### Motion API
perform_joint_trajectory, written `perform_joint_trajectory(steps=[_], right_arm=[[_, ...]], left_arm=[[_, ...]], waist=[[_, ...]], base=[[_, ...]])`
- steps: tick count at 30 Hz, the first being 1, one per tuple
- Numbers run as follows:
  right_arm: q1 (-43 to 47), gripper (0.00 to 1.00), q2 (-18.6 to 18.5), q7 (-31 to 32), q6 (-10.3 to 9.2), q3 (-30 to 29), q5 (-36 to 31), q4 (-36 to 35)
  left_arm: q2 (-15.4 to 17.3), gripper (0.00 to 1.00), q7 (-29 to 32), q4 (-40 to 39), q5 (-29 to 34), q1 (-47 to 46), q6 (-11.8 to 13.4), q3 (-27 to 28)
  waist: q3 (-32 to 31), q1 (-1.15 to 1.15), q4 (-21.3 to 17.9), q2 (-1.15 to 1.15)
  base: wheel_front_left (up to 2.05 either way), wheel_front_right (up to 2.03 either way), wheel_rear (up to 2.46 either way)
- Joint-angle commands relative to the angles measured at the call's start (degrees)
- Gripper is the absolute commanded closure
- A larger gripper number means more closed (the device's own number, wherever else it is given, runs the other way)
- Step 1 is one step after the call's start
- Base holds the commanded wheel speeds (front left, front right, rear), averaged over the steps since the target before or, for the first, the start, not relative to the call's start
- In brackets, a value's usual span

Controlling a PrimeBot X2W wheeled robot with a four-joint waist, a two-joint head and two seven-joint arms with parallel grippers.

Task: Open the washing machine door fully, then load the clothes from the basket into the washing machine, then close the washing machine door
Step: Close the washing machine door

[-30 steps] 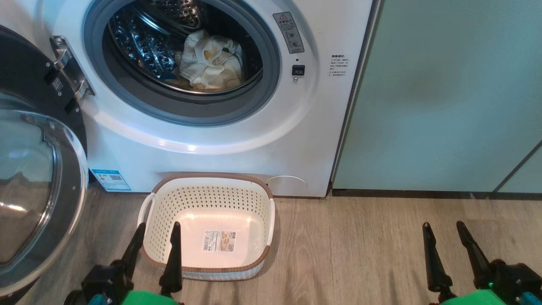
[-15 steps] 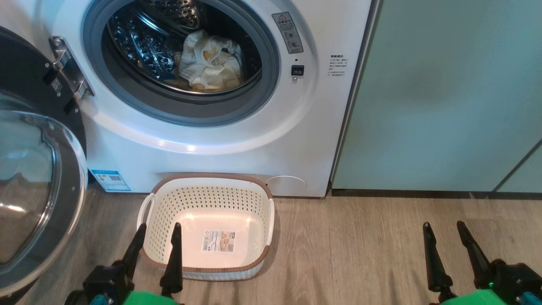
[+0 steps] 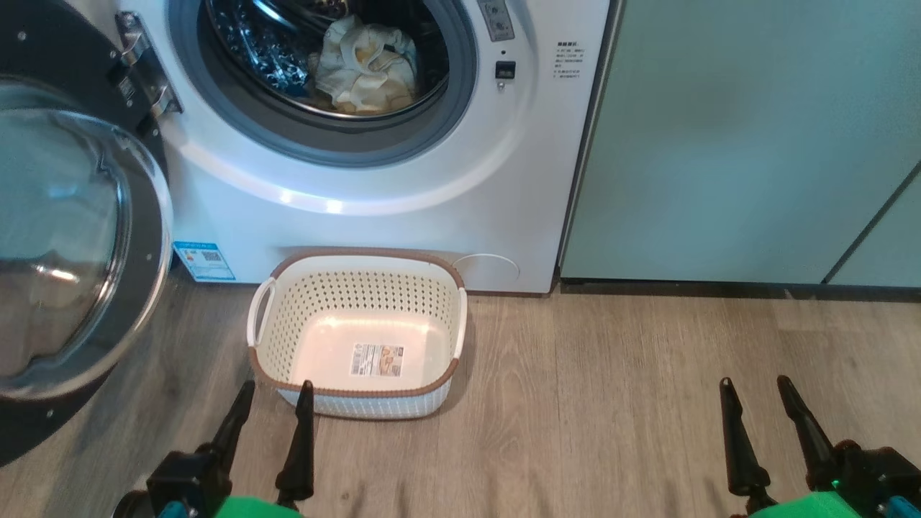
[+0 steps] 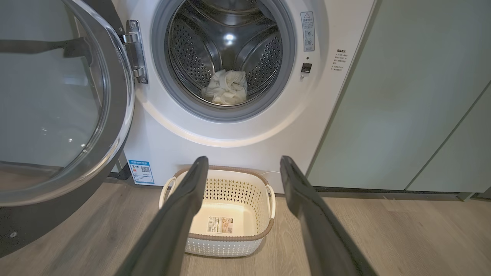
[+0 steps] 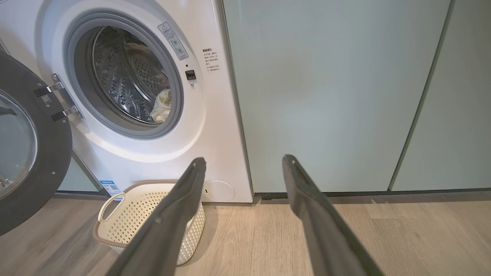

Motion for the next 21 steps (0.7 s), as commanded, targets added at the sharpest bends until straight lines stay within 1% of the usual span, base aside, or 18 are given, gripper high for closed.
perform_joint_trajectory(steps=[1,7,21], right_arm=[[-1.92,0.0,-0.86,-0.1,0.25,0.93,-0.25,-1.75],[-1.92,0.0,-0.86,-0.12,0.25,0.84,-0.33,-1.75],[-2.21,0.0,-0.86,-0.26,0.25,0.64,-0.47,-1.68]], left_arm=[[0.53,0.0,-0.33,-1.51,0.42,-2.82,-0.12,2.33],[0.49,0.0,-0.34,-1.65,0.64,-2.79,0.0,2.6],[0.44,0.0,-0.35,-1.5,0.75,-3.02,0.03,2.72]], waist=[[0.01,0.01,0.07,0.0],[-0.13,0.01,0.21,0.0],[0.17,0.01,0.29,0.0]], base=[[-0.97,0.97,0.0],[-0.49,0.49,0.0],[0.0,0.0,0.0]])
